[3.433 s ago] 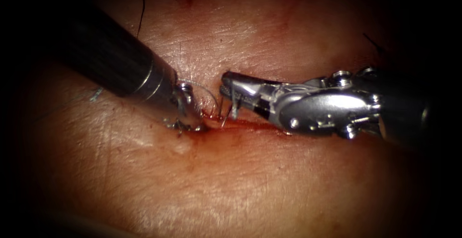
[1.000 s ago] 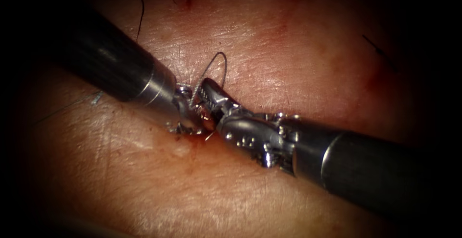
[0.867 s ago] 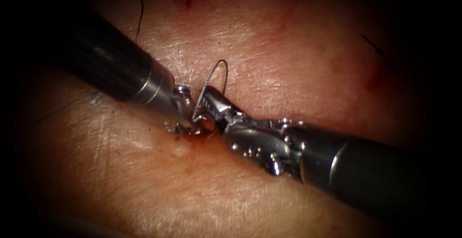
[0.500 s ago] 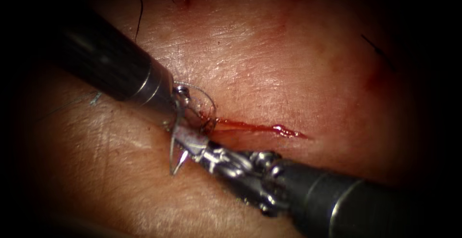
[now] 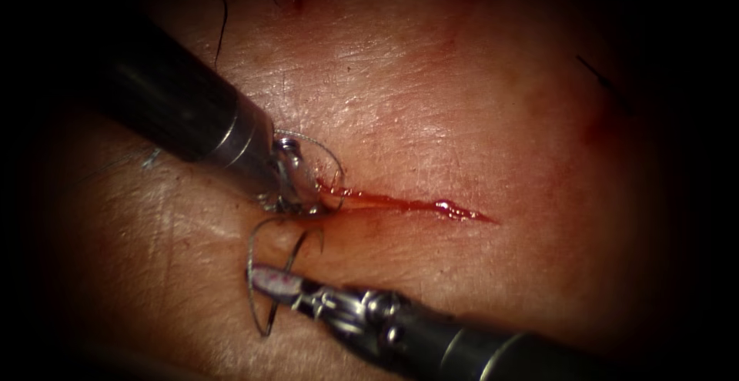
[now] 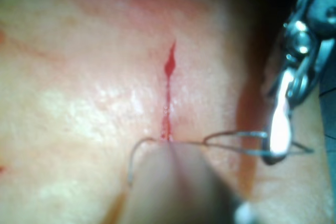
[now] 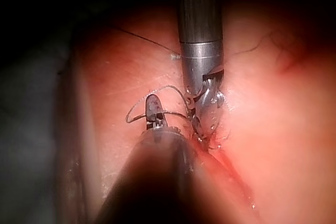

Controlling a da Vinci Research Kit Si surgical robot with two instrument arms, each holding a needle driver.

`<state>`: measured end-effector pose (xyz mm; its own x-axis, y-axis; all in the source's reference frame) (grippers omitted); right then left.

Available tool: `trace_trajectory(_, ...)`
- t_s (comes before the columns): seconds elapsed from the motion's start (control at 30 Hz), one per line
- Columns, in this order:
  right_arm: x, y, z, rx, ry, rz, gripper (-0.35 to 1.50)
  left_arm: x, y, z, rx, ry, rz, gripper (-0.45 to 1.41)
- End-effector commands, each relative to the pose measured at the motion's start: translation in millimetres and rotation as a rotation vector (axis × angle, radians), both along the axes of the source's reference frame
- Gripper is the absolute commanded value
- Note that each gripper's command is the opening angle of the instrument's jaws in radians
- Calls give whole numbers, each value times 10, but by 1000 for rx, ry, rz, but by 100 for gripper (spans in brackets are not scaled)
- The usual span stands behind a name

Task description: Wound Closure

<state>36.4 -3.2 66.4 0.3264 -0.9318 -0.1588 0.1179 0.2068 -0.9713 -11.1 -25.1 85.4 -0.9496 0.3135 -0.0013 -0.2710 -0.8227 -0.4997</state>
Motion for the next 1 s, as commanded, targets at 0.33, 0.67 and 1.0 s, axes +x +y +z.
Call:
trace_trajectory(0.33, -11, 39, -7, 19, 8, 38, -35, 2, -15, 10, 8, 3, -6, 10)
trace_trajectory(0.67, -22, 48, 25, 3, -6, 31, -35, 11, -18, 8, 11, 6, -13, 10)
trace_trajectory(1.0, -22, 39, 42, 20, -14, 40, -35, 10, -18, 8, 11, 7, -14, 10)
